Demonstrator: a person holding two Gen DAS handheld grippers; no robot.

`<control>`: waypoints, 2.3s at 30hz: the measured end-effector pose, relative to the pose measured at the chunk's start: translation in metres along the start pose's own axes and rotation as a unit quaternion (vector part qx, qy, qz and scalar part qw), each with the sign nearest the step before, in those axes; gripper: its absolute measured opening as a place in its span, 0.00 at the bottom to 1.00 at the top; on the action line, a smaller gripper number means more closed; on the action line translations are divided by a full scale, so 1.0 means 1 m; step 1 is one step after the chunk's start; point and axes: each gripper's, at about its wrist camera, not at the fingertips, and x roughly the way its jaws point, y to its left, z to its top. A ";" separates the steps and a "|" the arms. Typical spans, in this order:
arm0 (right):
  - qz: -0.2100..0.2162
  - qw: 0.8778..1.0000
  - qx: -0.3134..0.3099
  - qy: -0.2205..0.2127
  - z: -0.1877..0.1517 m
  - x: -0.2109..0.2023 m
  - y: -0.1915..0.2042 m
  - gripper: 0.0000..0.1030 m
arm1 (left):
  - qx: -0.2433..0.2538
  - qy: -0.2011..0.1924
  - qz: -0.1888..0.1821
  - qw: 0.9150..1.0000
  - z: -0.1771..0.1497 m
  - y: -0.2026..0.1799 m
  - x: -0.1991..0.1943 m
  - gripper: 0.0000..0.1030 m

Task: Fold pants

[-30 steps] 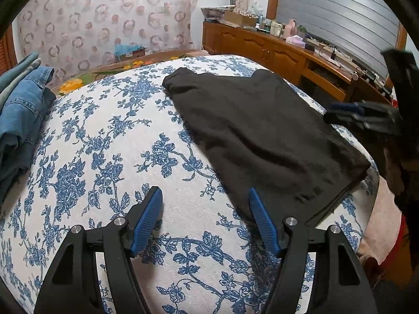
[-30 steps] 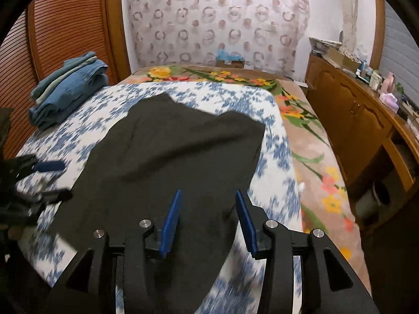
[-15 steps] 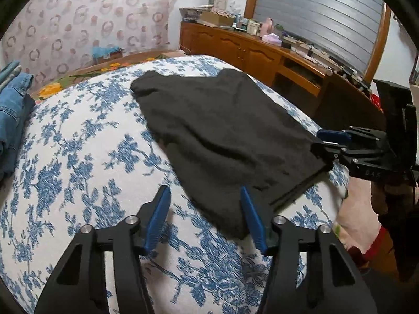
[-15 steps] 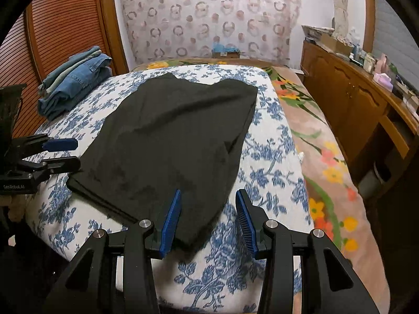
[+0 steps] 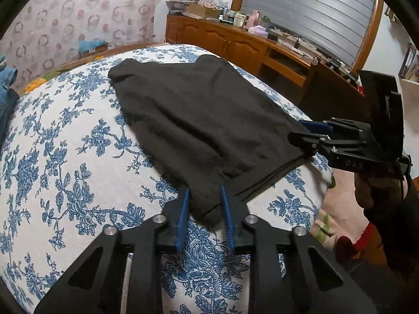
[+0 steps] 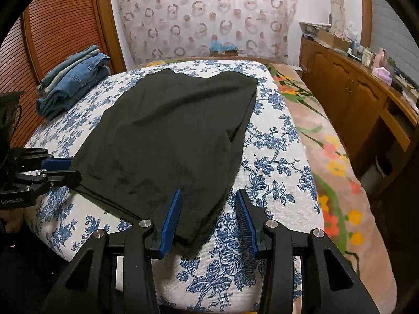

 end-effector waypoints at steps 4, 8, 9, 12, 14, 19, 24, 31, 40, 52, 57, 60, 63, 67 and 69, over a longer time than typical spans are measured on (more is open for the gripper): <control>-0.002 1.000 -0.004 -0.002 -0.002 0.000 0.001 0.44 | 0.000 -0.009 -0.003 1.000 0.001 -0.005 -0.010 0.11; 0.000 1.000 -0.003 -0.003 -0.003 -0.001 0.000 0.44 | 0.001 -0.010 -0.002 1.000 0.001 -0.006 -0.015 0.12; 0.000 1.000 -0.002 -0.003 -0.003 -0.002 0.000 0.44 | -0.001 -0.007 0.000 1.000 0.000 -0.005 -0.013 0.12; 0.005 1.000 0.003 0.000 -0.004 -0.004 0.001 0.43 | -0.005 0.003 0.008 1.000 0.000 -0.003 -0.005 0.12; 0.007 1.000 0.003 0.001 -0.006 -0.006 0.003 0.43 | -0.008 0.008 0.010 1.000 0.000 -0.001 -0.002 0.14; 0.015 1.000 0.013 0.002 -0.011 -0.011 0.003 0.41 | -0.018 0.010 0.009 1.000 0.000 0.004 0.002 0.21; 0.022 1.000 0.016 0.000 -0.011 -0.011 0.007 0.25 | -0.015 0.005 0.012 1.000 0.000 0.005 0.004 0.25; 0.041 0.999 0.017 -0.002 -0.011 -0.008 0.012 0.09 | -0.013 -0.004 0.013 1.000 0.002 0.004 0.006 0.21; 0.063 0.997 0.024 -0.036 -0.004 -0.022 0.014 0.08 | -0.009 -0.034 -0.009 0.999 0.011 -0.001 -0.017 0.07; 0.095 0.985 -0.018 -0.140 0.051 -0.087 0.032 0.08 | -0.006 -0.147 0.001 0.989 0.055 0.003 -0.114 0.07; 0.111 0.976 -0.042 -0.180 0.073 -0.114 0.043 0.08 | 0.003 -0.192 0.018 0.981 0.070 0.006 -0.154 0.07; 0.116 0.971 -0.058 -0.200 0.083 -0.127 0.050 0.08 | 0.005 -0.213 0.028 0.977 0.075 0.010 -0.173 0.07; 0.124 0.966 -0.071 -0.216 0.094 -0.138 0.058 0.08 | 0.002 -0.236 0.038 0.971 0.078 0.017 -0.193 0.07; 0.132 0.962 -0.082 -0.223 0.106 -0.125 0.061 0.08 | -0.003 -0.250 0.054 0.967 0.082 0.027 -0.203 0.07; 0.136 0.962 -0.086 -0.221 0.112 -0.115 0.061 0.08 | -0.006 -0.252 0.064 0.965 0.086 0.036 -0.203 0.07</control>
